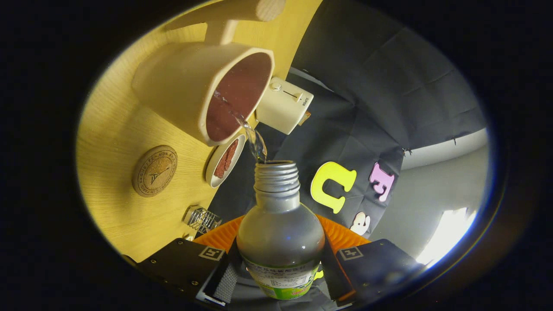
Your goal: Take the bottle from table, then pour the juice into the cup, finally place the bottle on the coaster
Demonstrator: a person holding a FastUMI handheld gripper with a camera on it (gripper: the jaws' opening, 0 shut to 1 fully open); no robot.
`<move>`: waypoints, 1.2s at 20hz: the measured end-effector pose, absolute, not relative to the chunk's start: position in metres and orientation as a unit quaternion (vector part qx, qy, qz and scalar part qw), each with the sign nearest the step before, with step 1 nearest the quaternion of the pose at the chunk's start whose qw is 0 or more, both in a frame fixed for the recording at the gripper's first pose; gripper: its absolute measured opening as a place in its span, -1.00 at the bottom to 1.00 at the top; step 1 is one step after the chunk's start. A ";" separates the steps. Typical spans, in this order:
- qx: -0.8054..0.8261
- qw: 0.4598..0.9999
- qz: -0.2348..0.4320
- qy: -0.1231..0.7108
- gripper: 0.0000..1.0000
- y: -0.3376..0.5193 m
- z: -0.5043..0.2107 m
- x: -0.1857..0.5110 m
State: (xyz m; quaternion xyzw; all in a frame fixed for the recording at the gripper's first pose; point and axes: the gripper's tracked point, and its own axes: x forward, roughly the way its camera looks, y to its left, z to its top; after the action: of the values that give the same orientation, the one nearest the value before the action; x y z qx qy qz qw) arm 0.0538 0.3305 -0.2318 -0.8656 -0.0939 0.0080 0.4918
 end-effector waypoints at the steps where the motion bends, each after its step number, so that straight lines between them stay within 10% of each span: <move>1: -0.868 0.487 0.009 -0.094 0.61 0.331 -0.231 0.055; 24: -0.917 0.391 0.025 -0.078 0.60 0.342 -0.240 0.052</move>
State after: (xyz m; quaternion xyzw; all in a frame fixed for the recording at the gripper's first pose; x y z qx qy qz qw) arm 0.0522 0.3418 -0.2403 -0.9166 -0.0775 0.0252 0.3914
